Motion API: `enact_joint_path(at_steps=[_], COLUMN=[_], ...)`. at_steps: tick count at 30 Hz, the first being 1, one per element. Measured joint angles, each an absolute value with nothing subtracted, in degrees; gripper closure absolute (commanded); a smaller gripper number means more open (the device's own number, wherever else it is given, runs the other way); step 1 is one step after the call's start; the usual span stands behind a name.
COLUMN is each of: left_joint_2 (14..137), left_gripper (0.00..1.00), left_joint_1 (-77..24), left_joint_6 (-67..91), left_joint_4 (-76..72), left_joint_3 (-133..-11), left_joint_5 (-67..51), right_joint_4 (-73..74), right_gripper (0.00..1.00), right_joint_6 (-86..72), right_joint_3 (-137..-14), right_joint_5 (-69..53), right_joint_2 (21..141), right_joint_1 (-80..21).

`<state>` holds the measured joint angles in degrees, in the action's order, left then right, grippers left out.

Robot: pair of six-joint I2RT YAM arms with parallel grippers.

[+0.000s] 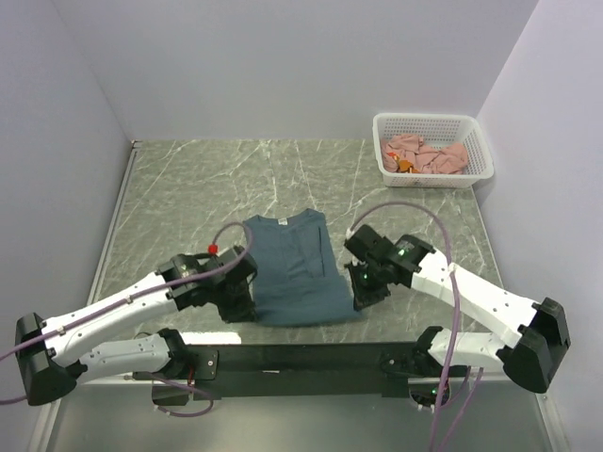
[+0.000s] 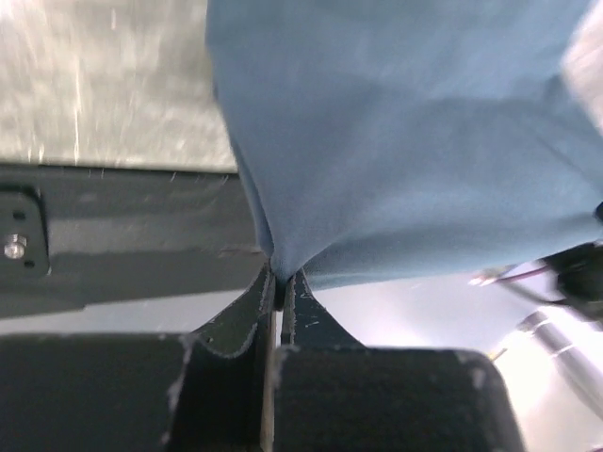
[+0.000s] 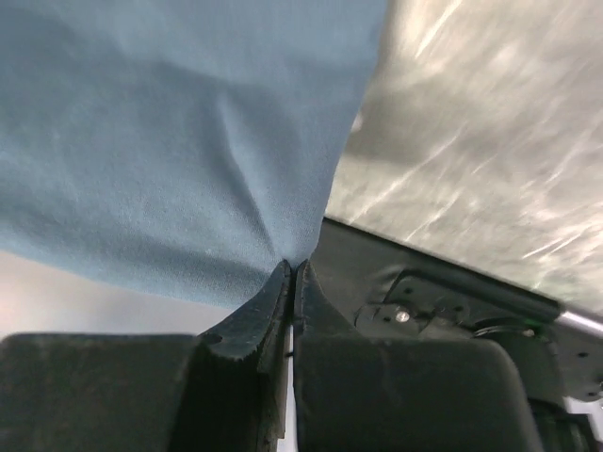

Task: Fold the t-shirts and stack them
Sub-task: Fold the tshirt

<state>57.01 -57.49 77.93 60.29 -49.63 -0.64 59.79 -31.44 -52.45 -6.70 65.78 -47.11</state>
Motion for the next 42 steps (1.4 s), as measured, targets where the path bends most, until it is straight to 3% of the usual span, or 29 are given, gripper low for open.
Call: enact_joint_path(at_steps=[7,27,42], left_joint_2=[57.4,71.2,85.4], left_gripper=[0.99,0.99,0.99], left_joint_1=[-45.2,-29.1,-20.4], left_joint_6=[69.7,51.0,42.7], left_joint_4=[60.2,55.1,42.5], left_joint_3=[-55.9,-66.0,-67.7], left_joint_5=[-0.1,-0.8,-0.1], right_joint_4=[62.8,65.3,55.8], right_gripper=[1.0,1.0,1.0], right_joint_6=[-26.8,-18.7,-17.3], right_joint_3=[-66.3,-93.6,-99.4], right_joint_5=[-4.5,-3.0,-2.9], right_joint_2=[72.5,94.3,109.0], right_joint_1=[-40.5,-34.5,-31.4])
